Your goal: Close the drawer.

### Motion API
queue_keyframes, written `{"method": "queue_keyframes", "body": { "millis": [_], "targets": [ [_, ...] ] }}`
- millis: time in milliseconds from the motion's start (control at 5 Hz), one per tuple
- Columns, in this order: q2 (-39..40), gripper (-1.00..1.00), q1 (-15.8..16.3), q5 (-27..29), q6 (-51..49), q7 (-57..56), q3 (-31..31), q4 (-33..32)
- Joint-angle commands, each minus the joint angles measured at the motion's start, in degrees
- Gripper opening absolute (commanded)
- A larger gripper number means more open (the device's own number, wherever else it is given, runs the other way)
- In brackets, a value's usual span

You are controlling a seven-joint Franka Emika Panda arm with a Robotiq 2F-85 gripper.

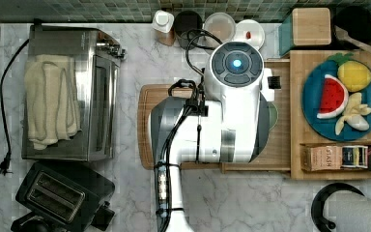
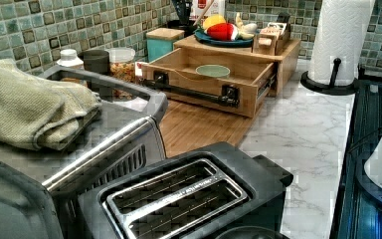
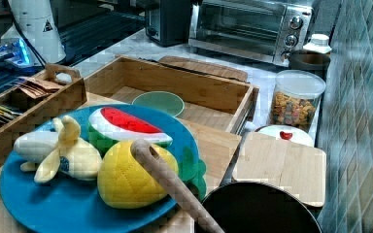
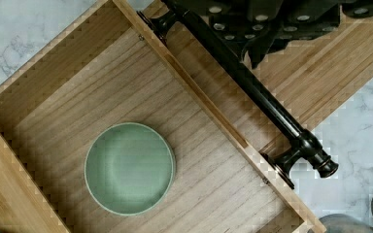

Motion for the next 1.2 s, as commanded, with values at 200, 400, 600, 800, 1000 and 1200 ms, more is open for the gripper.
{"method": "queue_keyframes", "body": {
  "millis": [200,400,600,800,1000,1200],
  "targets": [
    [0.0,-1.0,0.0,-0.39,0.02,-0.01,0.0,-0.05],
    [-0.09,-1.0,-0.18,3.75,3.81,-11.47,0.78,-1.67],
    [-1.9,-1.0,1.55,4.19,9.61,-16.32,2.27,-5.7],
    [-1.79,-1.0,3.27,4.63,12.78,-18.96,4.24,-7.21],
    [0.15,-1.0,5.26,5.13,13.23,-20.63,5.41,-6.48],
    [1.41,-1.0,7.58,2.37,15.7,-22.26,5.86,-8.42]
  ]
}}
